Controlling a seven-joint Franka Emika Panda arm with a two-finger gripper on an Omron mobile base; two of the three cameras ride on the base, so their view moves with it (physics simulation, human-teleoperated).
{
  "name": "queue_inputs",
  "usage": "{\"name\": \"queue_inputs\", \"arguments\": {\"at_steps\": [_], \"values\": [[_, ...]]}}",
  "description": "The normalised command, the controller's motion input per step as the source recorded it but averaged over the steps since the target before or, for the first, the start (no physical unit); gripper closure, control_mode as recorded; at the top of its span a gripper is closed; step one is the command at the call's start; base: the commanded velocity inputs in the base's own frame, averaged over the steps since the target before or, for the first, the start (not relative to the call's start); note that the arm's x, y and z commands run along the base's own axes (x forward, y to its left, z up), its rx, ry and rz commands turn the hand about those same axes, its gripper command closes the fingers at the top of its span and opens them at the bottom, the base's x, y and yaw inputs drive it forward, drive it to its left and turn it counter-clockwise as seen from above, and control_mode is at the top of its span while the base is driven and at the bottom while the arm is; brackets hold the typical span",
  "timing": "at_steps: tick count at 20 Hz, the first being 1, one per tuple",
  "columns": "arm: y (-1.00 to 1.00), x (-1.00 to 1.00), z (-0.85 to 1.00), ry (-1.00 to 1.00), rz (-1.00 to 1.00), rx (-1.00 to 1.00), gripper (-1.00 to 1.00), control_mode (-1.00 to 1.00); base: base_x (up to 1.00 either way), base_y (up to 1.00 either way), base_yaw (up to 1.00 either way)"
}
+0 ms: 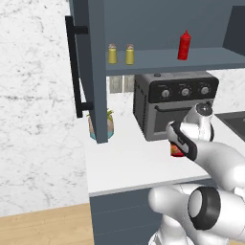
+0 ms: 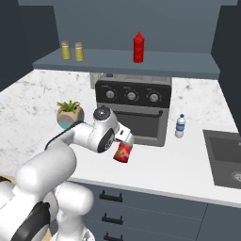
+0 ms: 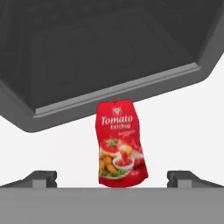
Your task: Put the shaker and condiment bottle from the counter next to their counterparts in the cabinet.
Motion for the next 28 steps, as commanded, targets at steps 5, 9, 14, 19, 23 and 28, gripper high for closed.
{"name": "queue_inputs", "arguments": {"at_steps": [5,9,14,19,23,28], "values": [[-0.25,0.00,-0.16,0.00,0.00,-0.06,-1.00,-1.00,0.00,0.00,0.00],[-0.11,0.00,-0.36,0.00,0.00,-0.09,-1.00,-1.00,0.00,0.00,0.00],[0.00,0.00,-0.33,0.00,0.00,0.00,-1.00,-1.00,0.00,0.00,0.00],[0.00,0.00,-0.15,0.00,0.00,0.00,-1.00,-1.00,0.00,0.00,0.00],[0.00,0.03,-0.04,0.00,0.00,0.00,-1.00,-1.00,0.00,0.00,0.00],[0.00,0.12,-0.05,0.00,0.00,0.00,-1.00,-1.00,0.00,0.00,0.00]]}}
